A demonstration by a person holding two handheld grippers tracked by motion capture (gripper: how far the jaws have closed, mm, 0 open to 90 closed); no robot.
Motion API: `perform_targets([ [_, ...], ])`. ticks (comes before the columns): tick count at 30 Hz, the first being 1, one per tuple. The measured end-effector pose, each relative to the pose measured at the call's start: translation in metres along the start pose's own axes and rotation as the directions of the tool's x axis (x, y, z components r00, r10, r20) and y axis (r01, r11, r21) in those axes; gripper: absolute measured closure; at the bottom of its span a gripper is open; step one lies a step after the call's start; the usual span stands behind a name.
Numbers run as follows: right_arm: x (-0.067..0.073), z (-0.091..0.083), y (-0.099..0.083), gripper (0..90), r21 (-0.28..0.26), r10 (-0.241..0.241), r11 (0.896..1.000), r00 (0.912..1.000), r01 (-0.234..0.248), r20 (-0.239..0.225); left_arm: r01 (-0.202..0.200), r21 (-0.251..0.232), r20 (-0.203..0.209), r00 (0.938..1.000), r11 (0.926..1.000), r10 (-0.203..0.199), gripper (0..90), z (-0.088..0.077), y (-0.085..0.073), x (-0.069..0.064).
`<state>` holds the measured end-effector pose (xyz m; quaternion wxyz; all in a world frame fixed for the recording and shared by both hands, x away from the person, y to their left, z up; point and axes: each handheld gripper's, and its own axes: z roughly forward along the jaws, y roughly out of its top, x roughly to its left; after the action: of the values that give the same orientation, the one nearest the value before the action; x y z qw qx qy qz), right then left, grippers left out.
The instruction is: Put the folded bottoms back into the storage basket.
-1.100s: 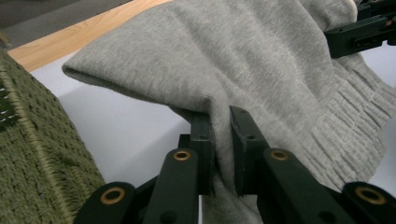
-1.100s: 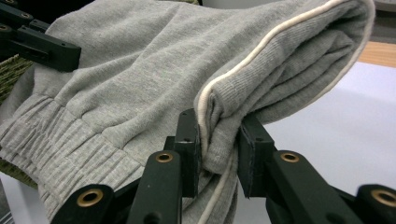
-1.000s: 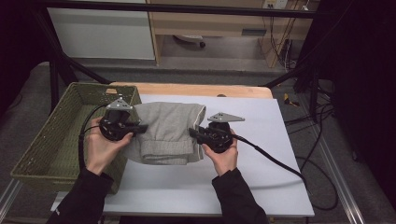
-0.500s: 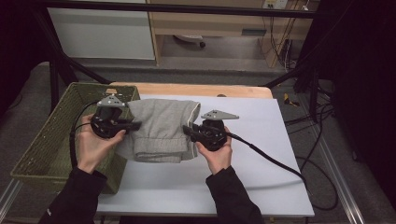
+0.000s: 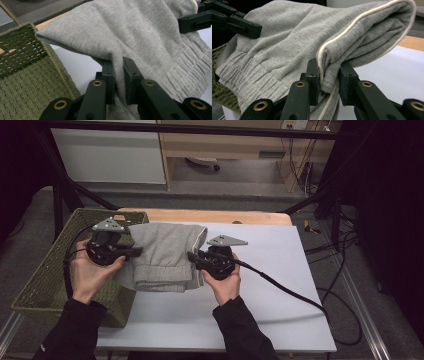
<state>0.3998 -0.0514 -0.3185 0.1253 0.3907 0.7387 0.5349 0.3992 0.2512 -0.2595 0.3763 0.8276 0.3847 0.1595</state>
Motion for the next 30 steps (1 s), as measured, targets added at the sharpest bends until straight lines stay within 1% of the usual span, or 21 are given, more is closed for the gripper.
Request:
perform_targets([
  [6,0.006,0.005,0.004,73.3,-0.007,-0.002,1.0,1.0,0.002,-0.006,0.004,0.002,-0.01,0.9999,1.0,-0.004,80.8,-0.007,-0.001,0.006],
  [7,0.007,0.006,0.005,73.3,-0.007,-0.002,1.0,1.0,0.002,-0.008,0.0,0.003,-0.017,0.9999,1.0,0.001,80.8,-0.008,-0.001,0.007],
  [9,0.009,0.008,0.006,73.3,-0.008,-0.002,1.0,1.0,0.001,-0.009,0.007,0.001,-0.015,0.9999,1.0,-0.007,80.8,-0.01,-0.002,0.009],
  [11,0.011,0.009,0.007,73.3,-0.008,-0.005,1.0,0.9999,0.005,-0.011,0.003,0.008,-0.022,0.9998,1.0,-0.003,80.8,-0.012,-0.002,0.011],
  [15,0.015,0.013,0.01,73.3,-0.015,-0.005,1.0,0.9998,0.005,-0.018,0.009,0.005,-0.02,0.9998,0.9999,-0.009,80.8,-0.016,-0.002,0.016],
  [20,0.02,0.018,0.012,73.3,-0.022,-0.009,1.0,0.9997,0.008,-0.021,0.006,0.006,-0.034,0.9994,1.0,-0.006,80.7,-0.022,-0.003,0.021],
  [26,0.026,0.024,0.016,73.3,-0.021,-0.008,1.0,0.9995,0.007,-0.029,0.005,0.011,-0.042,0.9991,0.9999,-0.005,80.7,-0.028,-0.004,0.027],
  [30,0.031,0.029,0.019,73.3,-0.021,-0.016,1.0,0.9995,0.016,-0.028,0.005,0.013,-0.059,0.9982,0.9999,-0.004,80.7,-0.032,-0.005,0.031],
])
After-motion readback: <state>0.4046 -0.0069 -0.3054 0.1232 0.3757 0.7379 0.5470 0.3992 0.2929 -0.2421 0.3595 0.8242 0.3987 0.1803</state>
